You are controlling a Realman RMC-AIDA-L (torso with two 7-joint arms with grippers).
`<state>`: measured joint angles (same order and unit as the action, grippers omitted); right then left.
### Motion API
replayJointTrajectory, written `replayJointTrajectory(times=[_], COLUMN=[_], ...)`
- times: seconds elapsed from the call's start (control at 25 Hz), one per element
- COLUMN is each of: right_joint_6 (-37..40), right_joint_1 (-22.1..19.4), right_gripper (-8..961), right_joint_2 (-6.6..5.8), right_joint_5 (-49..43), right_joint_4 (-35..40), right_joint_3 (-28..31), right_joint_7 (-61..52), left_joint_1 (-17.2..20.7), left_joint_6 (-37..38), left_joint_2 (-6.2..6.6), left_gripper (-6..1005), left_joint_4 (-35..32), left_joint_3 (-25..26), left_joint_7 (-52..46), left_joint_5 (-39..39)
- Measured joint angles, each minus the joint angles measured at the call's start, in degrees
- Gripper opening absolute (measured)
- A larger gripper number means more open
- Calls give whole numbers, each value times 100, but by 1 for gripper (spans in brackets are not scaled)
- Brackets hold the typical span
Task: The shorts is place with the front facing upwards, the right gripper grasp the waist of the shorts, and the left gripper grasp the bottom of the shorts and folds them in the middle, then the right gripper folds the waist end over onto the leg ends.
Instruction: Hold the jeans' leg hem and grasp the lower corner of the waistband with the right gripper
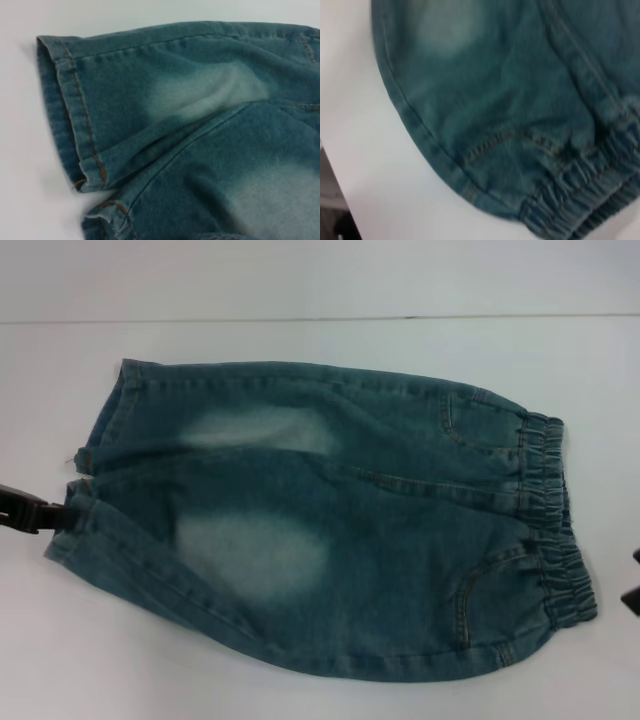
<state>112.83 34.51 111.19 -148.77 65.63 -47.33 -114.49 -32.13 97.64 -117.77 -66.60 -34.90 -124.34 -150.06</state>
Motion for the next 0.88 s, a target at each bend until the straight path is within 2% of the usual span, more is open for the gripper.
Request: replayJointTrajectory(times=[0.2, 0.32, 0.56, 0.88], right_joint_6=[-384, -607, -941, -1052], right_joint_1=[87, 133, 244, 305], right_gripper=[758, 743, 712, 671], right_joint_2=[367, 503, 591, 677], right_joint_5=[-922, -1126, -1162, -1139], right_joint_4=[-26, -132, -545, -585], right_joint_3=[-179, -289, -462, -588], right_joint_7=[94, 103, 103, 94], left_joint_1=[0, -4, -4, -3], left_joint_6=[17, 33, 42, 40], left_joint_2=[-5, -7, -17, -18], left_gripper=[8, 8, 7, 8], left_joint_4=[9, 3, 2, 21], left_joint_3=[-27, -38, -51, -52], left_joint_7=[3, 4, 7, 7], left_joint_5=[3, 4, 0, -18])
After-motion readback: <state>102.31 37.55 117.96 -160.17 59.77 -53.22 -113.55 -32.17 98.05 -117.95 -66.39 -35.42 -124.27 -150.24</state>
